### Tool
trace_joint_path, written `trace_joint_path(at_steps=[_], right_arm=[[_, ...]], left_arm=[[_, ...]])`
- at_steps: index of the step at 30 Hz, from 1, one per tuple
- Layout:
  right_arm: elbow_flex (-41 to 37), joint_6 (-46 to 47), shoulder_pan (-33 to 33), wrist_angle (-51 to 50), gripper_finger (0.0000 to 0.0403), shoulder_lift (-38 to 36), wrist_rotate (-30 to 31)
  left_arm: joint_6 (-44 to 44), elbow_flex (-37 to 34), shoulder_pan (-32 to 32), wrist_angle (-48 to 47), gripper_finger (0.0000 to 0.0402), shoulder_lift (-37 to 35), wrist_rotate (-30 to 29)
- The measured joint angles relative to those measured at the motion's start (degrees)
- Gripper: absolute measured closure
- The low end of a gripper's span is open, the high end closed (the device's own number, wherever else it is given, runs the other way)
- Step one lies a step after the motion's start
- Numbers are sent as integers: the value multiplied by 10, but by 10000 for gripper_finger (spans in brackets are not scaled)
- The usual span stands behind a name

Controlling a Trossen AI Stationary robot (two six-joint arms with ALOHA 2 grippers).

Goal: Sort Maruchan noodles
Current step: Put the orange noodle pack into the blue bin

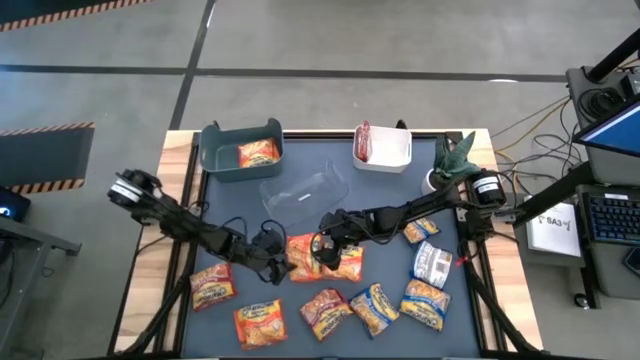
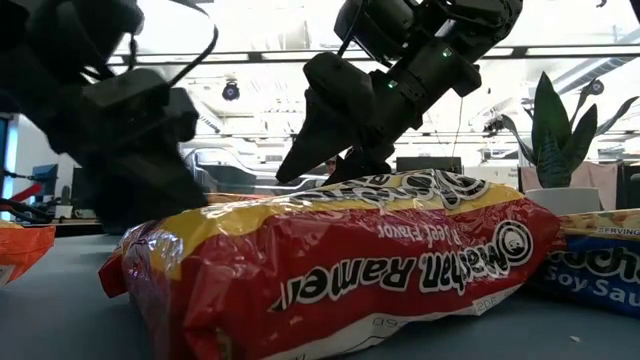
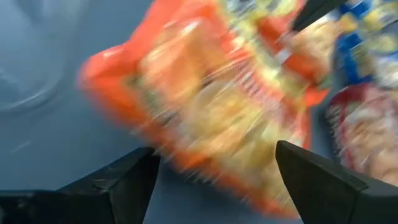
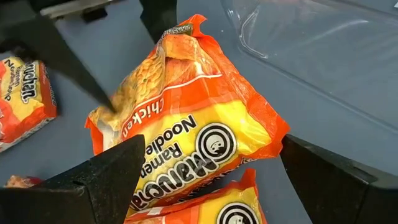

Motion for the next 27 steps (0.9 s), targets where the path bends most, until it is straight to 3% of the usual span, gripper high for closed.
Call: trace_joint_path(at_steps=[10,23,27], right_arm=[[0,0,0,2,44,0,0],[0,1,0,3,44,0,0],[-1,1,0,-4,44,-9,-12]], left_arm=[[30,-1,2,132,122,71,0],[48,-2,2,139,267,68,-2],[69,-2,2,136,296,60,3]])
